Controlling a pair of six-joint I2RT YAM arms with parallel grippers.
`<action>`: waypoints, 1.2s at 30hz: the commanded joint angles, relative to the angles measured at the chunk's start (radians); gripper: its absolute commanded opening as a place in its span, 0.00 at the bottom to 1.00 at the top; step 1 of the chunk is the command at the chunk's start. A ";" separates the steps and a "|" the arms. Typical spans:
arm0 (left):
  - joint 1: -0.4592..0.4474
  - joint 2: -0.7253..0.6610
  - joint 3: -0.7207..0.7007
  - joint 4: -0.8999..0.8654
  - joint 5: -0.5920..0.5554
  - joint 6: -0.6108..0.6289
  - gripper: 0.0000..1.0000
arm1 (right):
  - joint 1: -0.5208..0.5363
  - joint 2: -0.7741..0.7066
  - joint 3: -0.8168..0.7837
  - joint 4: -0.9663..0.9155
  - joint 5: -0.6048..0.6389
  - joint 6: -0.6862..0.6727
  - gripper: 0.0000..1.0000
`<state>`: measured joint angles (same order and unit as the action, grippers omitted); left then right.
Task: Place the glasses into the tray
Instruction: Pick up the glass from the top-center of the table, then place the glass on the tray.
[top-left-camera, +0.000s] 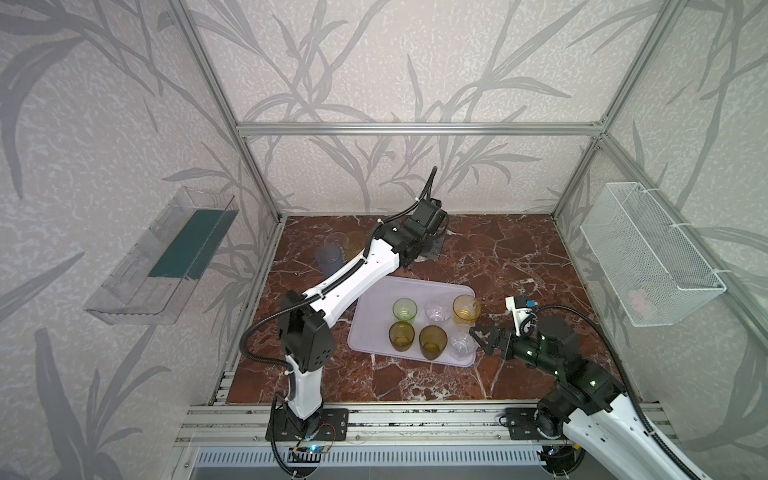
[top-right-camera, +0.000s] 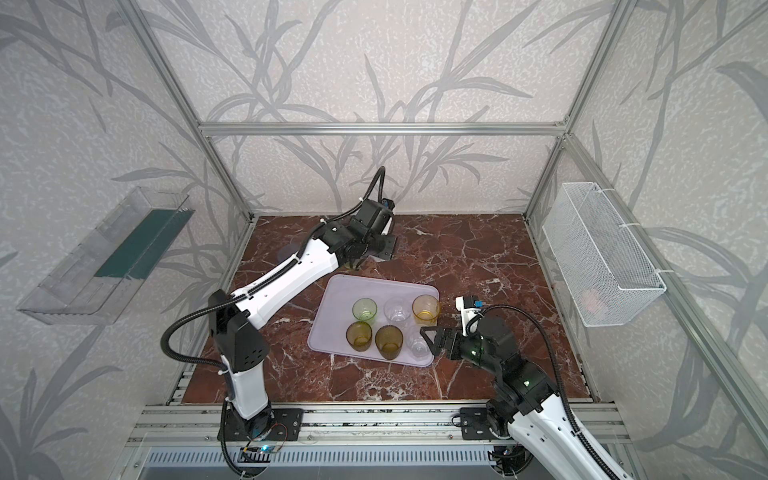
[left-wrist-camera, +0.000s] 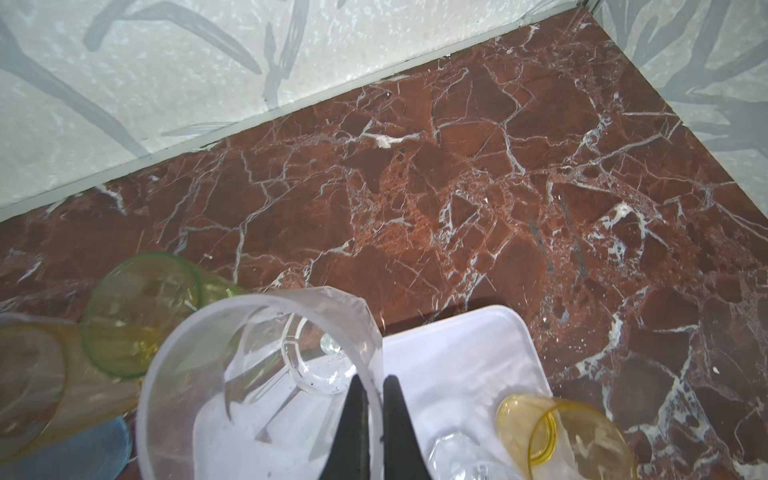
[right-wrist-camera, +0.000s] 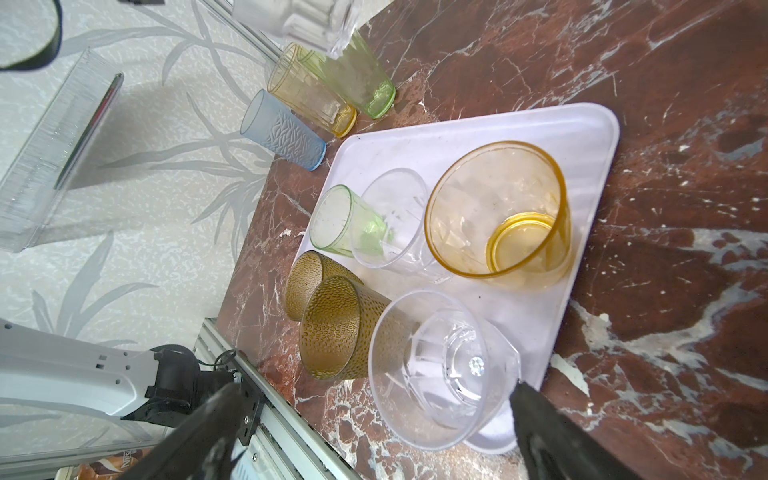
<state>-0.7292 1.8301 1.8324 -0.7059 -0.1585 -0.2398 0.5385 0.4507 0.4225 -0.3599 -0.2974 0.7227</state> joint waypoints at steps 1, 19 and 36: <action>-0.013 -0.150 -0.117 0.109 -0.059 -0.032 0.00 | -0.005 0.003 -0.007 0.053 -0.037 0.037 0.99; -0.030 -0.833 -0.700 0.101 -0.131 -0.198 0.00 | -0.008 0.110 0.057 0.118 -0.123 0.124 0.99; -0.030 -0.925 -0.832 -0.065 -0.243 -0.238 0.00 | -0.010 0.050 0.070 0.074 -0.131 0.077 0.99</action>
<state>-0.7582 0.9054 1.0218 -0.7673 -0.3489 -0.4610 0.5346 0.5198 0.4725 -0.2989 -0.4015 0.8070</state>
